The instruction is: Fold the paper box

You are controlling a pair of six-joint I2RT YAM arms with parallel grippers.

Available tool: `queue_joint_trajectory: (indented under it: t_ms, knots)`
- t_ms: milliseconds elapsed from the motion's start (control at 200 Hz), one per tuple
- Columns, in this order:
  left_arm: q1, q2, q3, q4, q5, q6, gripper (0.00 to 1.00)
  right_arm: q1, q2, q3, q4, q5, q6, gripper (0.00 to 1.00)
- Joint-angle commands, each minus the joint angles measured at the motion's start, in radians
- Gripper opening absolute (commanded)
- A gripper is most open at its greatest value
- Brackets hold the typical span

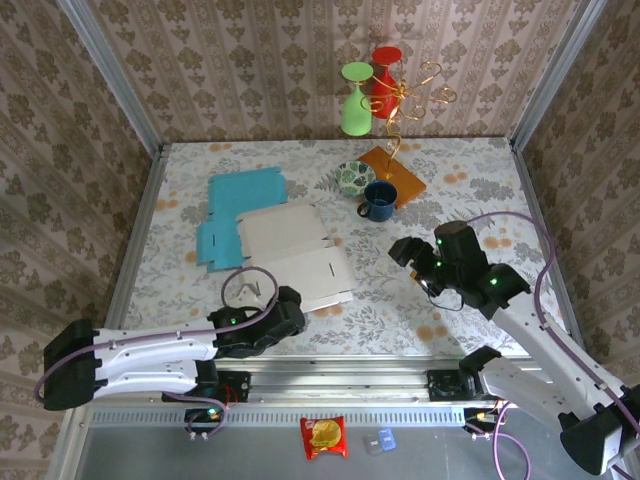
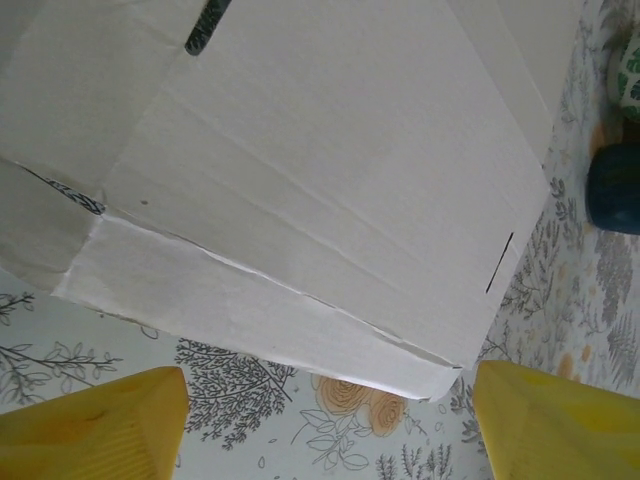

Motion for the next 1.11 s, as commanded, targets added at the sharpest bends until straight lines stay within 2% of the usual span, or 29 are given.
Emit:
queue_joint_trajectory:
  t_ms: [0,260,540,790,950,1100]
  knots:
    - [-0.022,0.033,-0.026,0.046,-0.060,-0.213,0.75,0.008,-0.013,-0.018,0.072,-0.056,0.055,0.81]
    - [-0.026,0.085,-0.089,0.130,-0.086,-0.325,0.71,0.009,-0.004,-0.046,0.104,-0.080,0.074,0.81]
    - [-0.025,0.127,-0.162,0.284,-0.118,-0.346,0.68,0.010,0.018,-0.065,0.135,-0.095,0.089,0.81]
    - [-0.025,0.146,-0.166,0.308,-0.125,-0.363,0.68,0.011,0.026,-0.079,0.142,-0.096,0.090,0.81]
    - [-0.025,0.181,-0.187,0.382,-0.184,-0.352,0.53,0.011,0.024,-0.093,0.150,-0.102,0.091,0.80]
    - [-0.023,0.202,-0.210,0.501,-0.256,-0.277,0.40,0.011,0.019,-0.108,0.155,-0.104,0.103,0.80]
